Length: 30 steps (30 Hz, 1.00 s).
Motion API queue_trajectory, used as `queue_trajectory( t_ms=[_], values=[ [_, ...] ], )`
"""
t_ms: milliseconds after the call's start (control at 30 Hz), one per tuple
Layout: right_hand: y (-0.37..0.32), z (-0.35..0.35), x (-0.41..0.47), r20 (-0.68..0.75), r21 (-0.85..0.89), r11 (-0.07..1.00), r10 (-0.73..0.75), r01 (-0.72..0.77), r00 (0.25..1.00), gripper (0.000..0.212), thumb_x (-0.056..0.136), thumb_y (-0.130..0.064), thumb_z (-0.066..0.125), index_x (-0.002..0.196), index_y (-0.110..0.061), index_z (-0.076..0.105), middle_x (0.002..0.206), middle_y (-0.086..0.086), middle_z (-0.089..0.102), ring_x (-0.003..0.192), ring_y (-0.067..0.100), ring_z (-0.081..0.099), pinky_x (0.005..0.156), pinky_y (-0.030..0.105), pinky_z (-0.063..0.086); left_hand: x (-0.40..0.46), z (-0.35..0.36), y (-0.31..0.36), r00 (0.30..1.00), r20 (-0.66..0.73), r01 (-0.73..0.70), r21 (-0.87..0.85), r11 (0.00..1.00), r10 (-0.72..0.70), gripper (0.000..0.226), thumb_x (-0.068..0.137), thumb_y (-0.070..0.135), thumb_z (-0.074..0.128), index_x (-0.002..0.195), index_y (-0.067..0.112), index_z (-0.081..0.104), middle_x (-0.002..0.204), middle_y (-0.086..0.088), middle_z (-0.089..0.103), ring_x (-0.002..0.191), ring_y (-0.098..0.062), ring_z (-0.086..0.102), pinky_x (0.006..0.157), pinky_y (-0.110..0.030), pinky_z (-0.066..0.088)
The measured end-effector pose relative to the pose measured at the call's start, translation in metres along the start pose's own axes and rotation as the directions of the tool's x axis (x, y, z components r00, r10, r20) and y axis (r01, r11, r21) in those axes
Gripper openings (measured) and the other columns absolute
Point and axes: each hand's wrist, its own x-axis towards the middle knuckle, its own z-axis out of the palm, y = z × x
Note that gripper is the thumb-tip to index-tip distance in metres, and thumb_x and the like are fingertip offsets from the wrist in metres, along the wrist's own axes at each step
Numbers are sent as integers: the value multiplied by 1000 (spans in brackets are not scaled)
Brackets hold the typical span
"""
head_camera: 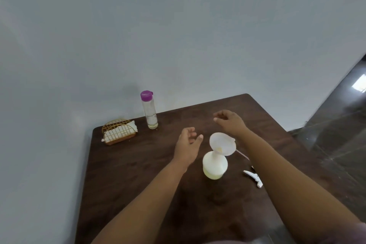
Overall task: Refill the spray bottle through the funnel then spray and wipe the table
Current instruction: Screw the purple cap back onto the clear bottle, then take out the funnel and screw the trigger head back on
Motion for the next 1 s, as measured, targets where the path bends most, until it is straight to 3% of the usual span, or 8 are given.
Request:
queue_trajectory(
  t_ms=[167, 300, 433, 533, 600, 800, 900, 1000],
  values=[
    [50, -13, -22, -46, 92, 971, 225, -221, 973, 22, 94, -27, 53, 110, -16, 64, 114, 4, 64, 99, 19, 58, 79, 30, 44, -18, 20, 0, 992, -8, 124, -65, 990, -125, 44, 97, 36, 56, 137, 21, 46, 118, 7, 57, 112, -13, 56, 100, -38, 50],
    [59, -12, -35, 145, 63, 957, 272, -283, 951, 39, 94, -31, 53, 129, -15, 49, 122, 8, 58, 98, 25, 63, 81, 40, 56, -29, 38, 7, 977, -31, 209, -110, 972, -213, 46, 97, 33, 58, 139, 19, 45, 129, -1, 56, 116, -19, 58, 95, -35, 54],
    [56, -16, -39, 227, -69, 988, 148, -136, 963, 57, 87, -4, 56, 137, -20, 35, 130, 13, 50, 94, 30, 66, 76, 39, 60, -36, 51, 11, 975, -65, 204, -123, 971, -213, 39, 97, 27, 58, 135, 18, 51, 123, -2, 63, 100, -14, 65, 83, -27, 57],
    [50, -23, -35, 168, -81, 997, 13, 1, 986, 47, 86, -2, 51, 129, -19, 44, 124, 14, 55, 72, 15, 62, 52, 15, 52, -37, 56, 14, 977, -108, 173, -100, 980, -183, 34, 100, 31, 52, 132, 20, 55, 122, 0, 64, 98, -13, 65, 85, -30, 57],
    [47, -28, -31, 163, -94, 994, -30, 46, 986, 43, 86, -3, 51, 126, -17, 49, 121, 13, 57, 65, 9, 58, 42, 9, 41, -39, 57, 13, 972, -138, 175, -106, 979, -189, 31, 102, 29, 46, 131, 20, 55, 122, 1, 64, 100, -15, 64, 87, -32, 56],
    [44, -32, -29, 161, -108, 987, -102, 120, 982, 41, 82, -6, 55, 122, -16, 54, 122, 9, 58, 90, 21, 62, 64, 23, 53, -51, 65, 0, 977, -70, 199, -8, 980, -199, 40, 101, 15, 39, 139, 24, 47, 131, 4, 59, 114, -17, 58, 101, -38, 49],
    [42, -32, -29, 171, -87, 987, -121, 138, 978, 41, 82, -3, 56, 122, -15, 54, 123, 9, 56, 83, 19, 62, 53, 15, 50, -52, 71, -10, 981, -45, 192, 80, 978, -189, 54, 95, 6, 42, 145, 23, 38, 143, 5, 49, 125, -18, 50, 105, -38, 44],
    [41, -32, -27, 192, -89, 983, -143, 162, 971, 42, 83, -3, 56, 123, -15, 54, 126, 11, 55, 80, 18, 61, 47, 10, 46, -47, 81, -19, 988, -75, 149, 254, 956, -134, 52, 92, 16, 59, 141, 22, 44, 143, 3, 49, 127, -22, 50, 105, -40, 45]
  ],
)
